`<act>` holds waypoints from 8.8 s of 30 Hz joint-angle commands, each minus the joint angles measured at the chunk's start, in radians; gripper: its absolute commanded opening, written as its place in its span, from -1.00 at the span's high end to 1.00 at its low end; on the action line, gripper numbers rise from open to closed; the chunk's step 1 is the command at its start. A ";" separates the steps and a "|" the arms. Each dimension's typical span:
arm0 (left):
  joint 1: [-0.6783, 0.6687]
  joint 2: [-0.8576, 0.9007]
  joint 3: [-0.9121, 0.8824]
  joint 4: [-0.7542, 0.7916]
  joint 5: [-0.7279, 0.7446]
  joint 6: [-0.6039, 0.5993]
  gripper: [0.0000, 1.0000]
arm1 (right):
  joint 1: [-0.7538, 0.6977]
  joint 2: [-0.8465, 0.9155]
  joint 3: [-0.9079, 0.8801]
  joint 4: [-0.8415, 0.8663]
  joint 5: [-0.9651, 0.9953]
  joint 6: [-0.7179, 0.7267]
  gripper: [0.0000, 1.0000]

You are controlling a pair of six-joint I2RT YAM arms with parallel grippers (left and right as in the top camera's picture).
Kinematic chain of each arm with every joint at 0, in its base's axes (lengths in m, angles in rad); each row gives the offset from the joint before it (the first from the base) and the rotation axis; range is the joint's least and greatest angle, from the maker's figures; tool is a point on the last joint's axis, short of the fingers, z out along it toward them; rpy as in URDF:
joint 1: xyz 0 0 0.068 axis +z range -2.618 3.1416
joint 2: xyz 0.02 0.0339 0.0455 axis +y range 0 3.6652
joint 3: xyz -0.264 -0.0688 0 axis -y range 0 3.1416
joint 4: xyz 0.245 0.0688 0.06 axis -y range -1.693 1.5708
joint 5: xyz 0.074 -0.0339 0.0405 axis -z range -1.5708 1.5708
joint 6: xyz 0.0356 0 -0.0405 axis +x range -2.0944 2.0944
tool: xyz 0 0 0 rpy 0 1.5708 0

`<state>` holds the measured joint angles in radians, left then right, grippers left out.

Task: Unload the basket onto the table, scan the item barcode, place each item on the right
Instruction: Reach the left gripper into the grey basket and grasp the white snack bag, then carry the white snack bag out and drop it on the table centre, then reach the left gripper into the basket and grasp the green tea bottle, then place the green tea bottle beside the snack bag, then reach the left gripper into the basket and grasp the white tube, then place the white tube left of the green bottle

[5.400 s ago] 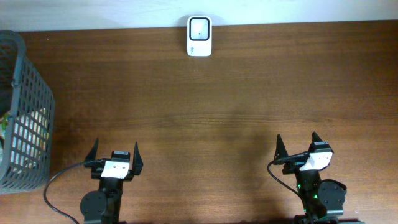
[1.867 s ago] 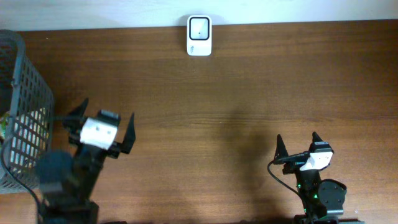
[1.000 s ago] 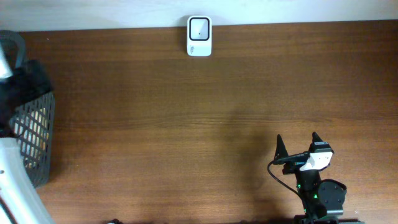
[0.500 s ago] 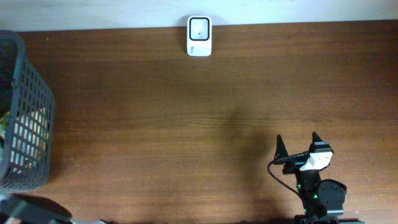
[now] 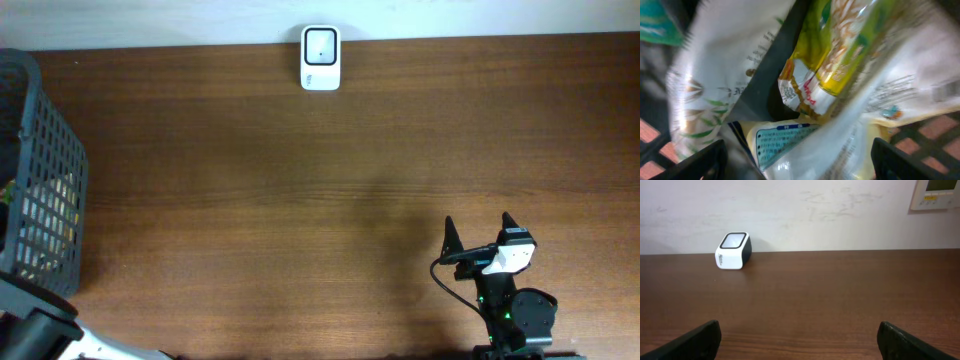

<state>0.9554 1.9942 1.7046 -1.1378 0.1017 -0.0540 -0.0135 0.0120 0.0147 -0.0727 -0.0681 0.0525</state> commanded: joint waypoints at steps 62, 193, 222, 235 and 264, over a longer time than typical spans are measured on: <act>-1.407 0.188 0.156 -0.048 0.191 0.270 1.00 | -0.006 -0.006 -0.009 0.002 0.010 0.001 -0.97; -0.113 -0.259 -0.229 0.208 -0.550 -0.091 -0.64 | -0.006 -0.006 -0.009 0.002 0.010 0.001 -0.97; -0.093 -0.346 -0.187 0.418 -0.322 0.122 1.00 | -0.006 -0.005 -0.009 0.002 0.010 0.001 -0.97; -0.561 -0.770 -0.199 0.076 -0.296 -0.249 1.00 | -0.006 -0.005 -0.009 0.002 0.010 0.001 -0.97; -1.208 -0.191 -0.040 -0.029 -0.338 -0.338 -0.22 | -0.006 -0.005 -0.009 0.001 0.010 0.001 -0.97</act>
<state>-0.3107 1.8626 1.4792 -1.1114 -0.1905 -0.3897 -0.0135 0.0120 0.0147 -0.0723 -0.0677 0.0521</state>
